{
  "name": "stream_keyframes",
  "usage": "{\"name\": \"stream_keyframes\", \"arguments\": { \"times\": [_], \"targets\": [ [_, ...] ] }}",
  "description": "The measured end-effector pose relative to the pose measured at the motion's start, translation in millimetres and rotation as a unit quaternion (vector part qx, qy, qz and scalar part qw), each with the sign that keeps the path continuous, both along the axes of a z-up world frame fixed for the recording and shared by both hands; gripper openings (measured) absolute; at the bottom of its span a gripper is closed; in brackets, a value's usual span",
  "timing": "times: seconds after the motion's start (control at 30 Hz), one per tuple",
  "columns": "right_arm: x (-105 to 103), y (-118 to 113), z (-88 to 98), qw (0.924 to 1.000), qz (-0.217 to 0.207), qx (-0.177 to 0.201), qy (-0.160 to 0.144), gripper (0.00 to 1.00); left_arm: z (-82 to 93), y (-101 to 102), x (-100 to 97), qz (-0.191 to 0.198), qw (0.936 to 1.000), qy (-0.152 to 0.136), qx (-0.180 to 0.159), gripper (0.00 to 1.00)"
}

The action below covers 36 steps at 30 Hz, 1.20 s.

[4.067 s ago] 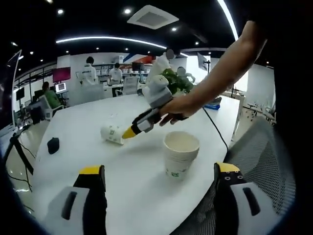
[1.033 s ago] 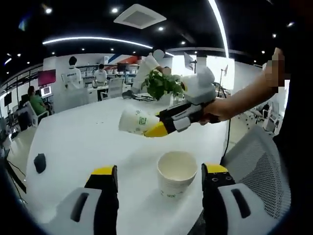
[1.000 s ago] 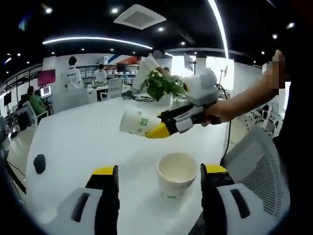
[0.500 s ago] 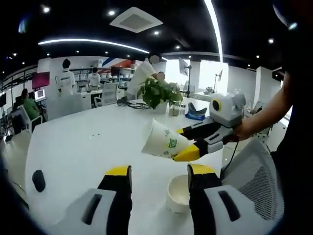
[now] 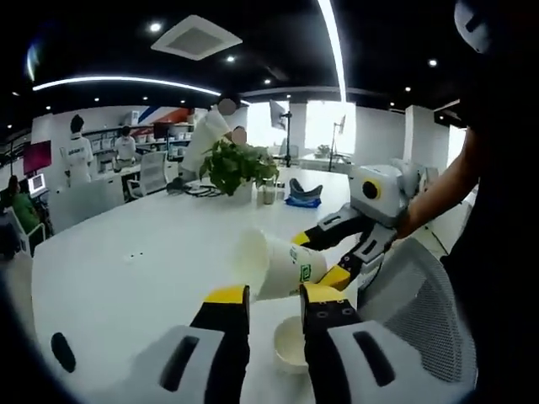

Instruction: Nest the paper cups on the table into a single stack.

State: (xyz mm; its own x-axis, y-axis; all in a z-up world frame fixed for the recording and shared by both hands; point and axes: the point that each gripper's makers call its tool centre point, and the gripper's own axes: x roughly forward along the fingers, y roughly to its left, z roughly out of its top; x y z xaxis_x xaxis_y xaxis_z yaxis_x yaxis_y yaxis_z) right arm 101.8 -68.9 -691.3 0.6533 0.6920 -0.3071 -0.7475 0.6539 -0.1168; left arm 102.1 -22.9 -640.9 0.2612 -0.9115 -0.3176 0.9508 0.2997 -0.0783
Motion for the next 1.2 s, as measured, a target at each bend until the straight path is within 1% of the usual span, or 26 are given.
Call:
{"name": "stream_keyframes", "arguments": {
  "times": [0.07, 0.13, 0.2, 0.23, 0.27, 0.33, 0.47, 0.6, 0.67, 0.73, 0.8, 0.87, 0.9, 0.93, 1.03, 1.1, 1.2],
  "targets": [
    [-5, 2, 0.6, 1.0, 0.009, 0.001, -0.003, 0.36, -1.3, -2, -4.2, -0.016, 0.9998, -0.003, 0.008, 0.17],
    [-11, 4, 0.7, 0.9998, 0.021, 0.002, -0.004, 0.36, -1.9, -4, -7.6, -0.028, 0.9996, 0.0, 0.009, 0.15],
    [-14, 6, 1.1, 0.9996, 0.029, 0.002, -0.006, 0.36, -1.2, -6, -13.7, -0.046, 0.9989, 0.008, 0.005, 0.12],
    [-17, 7, 0.8, 0.9993, 0.036, 0.001, -0.007, 0.36, -0.6, -7, -15.1, -0.05, 0.9987, 0.009, 0.003, 0.12],
    [-19, 8, 0.8, 0.9992, 0.039, 0.001, -0.008, 0.36, -0.6, -8, -19.2, -0.061, 0.998, 0.019, 0.001, 0.11],
    [-22, 9, -0.1, 0.9989, 0.047, 0.003, -0.007, 0.36, 0.5, -9, -22.9, -0.072, 0.997, 0.026, -0.003, 0.11],
    [-29, 14, 0.8, 0.9979, 0.064, 0.007, -0.003, 0.36, 2.2, -9, -28.6, -0.092, 0.9953, 0.031, -0.002, 0.05],
    [-32, 17, -1.0, 0.9975, 0.071, 0.004, -0.001, 0.36, 2.9, -9, -34.3, -0.11, 0.9933, 0.036, 0.002, 0.03],
    [-33, 18, -2.6, 0.9973, 0.074, -0.002, -0.003, 0.36, 4.5, -10, -38.5, -0.118, 0.9921, 0.044, 0.001, 0.01],
    [-34, 18, -3.5, 0.9971, 0.076, -0.004, -0.002, 0.36, 6.6, -11, -42.5, -0.125, 0.9911, 0.045, 0.0, 0.0],
    [-35, 19, -4.0, 0.9971, 0.076, -0.005, 0.0, 0.36, 6.4, -11, -45.6, -0.13, 0.9904, 0.048, 0.003, 0.0],
    [-32, 14, -7.1, 0.9981, 0.059, -0.017, 0.004, 0.35, 5.1, -12, -47.4, -0.13, 0.9902, 0.051, 0.01, 0.0],
    [-32, 14, -7.4, 0.9983, 0.056, -0.014, 0.008, 0.36, 3.7, -11, -45.7, -0.127, 0.9909, 0.043, 0.017, 0.0],
    [-33, 13, -7.2, 0.9985, 0.053, -0.006, 0.013, 0.38, 1.7, -10, -44.1, -0.123, 0.9914, 0.037, 0.025, 0.0],
    [-33, 8, -11.0, 0.9988, 0.041, -0.006, 0.025, 0.44, 0.9, -8, -41.0, -0.11, 0.9926, 0.042, 0.029, 0.0],
    [-34, 4, -12.2, 0.999, 0.037, -0.006, 0.026, 0.46, 1.0, -5, -38.8, -0.104, 0.9933, 0.035, 0.035, 0.0],
    [-34, -1, -14.1, 0.999, 0.026, 0.003, 0.036, 0.51, -0.3, -1, -37.7, -0.101, 0.9933, 0.029, 0.048, 0.0]
  ]
}}
